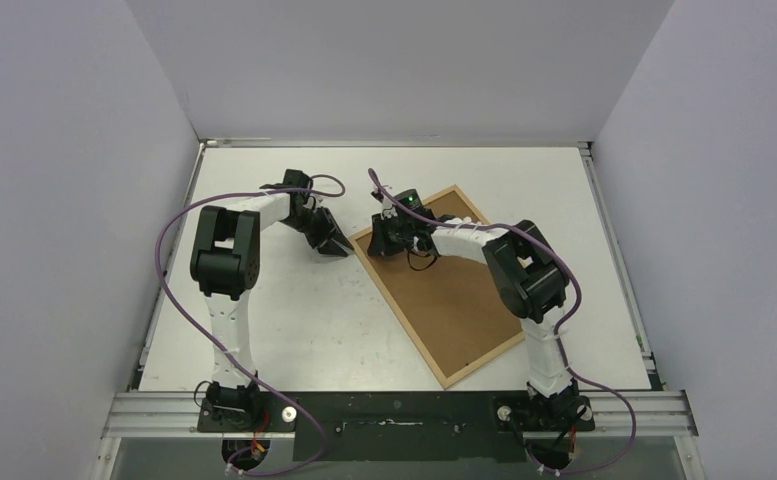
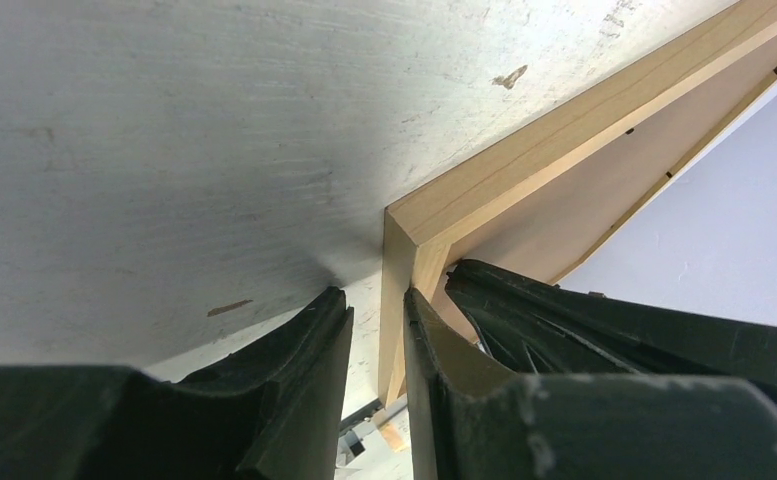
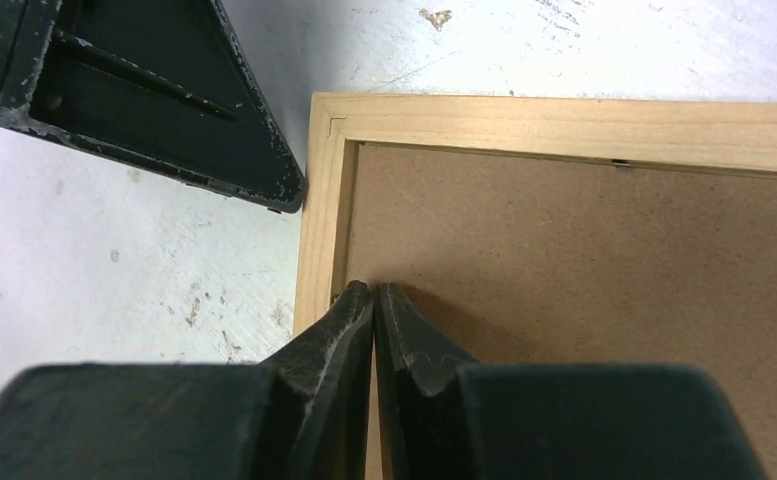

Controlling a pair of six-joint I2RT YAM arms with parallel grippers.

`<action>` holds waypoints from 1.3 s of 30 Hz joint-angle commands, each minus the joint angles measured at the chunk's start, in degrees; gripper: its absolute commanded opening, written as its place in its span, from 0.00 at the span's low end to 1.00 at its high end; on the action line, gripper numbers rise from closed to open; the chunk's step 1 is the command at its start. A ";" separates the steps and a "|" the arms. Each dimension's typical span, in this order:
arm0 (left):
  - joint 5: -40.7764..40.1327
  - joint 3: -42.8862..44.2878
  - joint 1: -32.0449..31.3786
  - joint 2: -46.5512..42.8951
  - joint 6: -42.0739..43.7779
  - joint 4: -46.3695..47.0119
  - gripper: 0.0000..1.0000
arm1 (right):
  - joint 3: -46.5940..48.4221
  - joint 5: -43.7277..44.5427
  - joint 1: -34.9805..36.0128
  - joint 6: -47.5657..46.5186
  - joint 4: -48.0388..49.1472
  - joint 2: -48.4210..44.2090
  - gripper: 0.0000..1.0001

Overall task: Put the photo into the frame
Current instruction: Install the photo frame at the center of the board.

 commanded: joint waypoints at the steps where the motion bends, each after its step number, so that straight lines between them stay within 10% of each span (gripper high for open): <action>1: -11.37 -2.48 0.05 5.50 3.45 -4.77 0.26 | -6.89 9.12 -3.84 -0.17 -10.63 8.47 0.08; 18: 0.48 -2.83 0.13 2.31 0.15 8.39 0.39 | -4.91 9.85 -0.98 -2.73 -11.90 7.06 0.26; 39: -8.89 2.31 -1.82 7.86 1.87 -6.03 0.31 | -5.18 15.83 2.42 -7.47 -15.01 7.86 0.23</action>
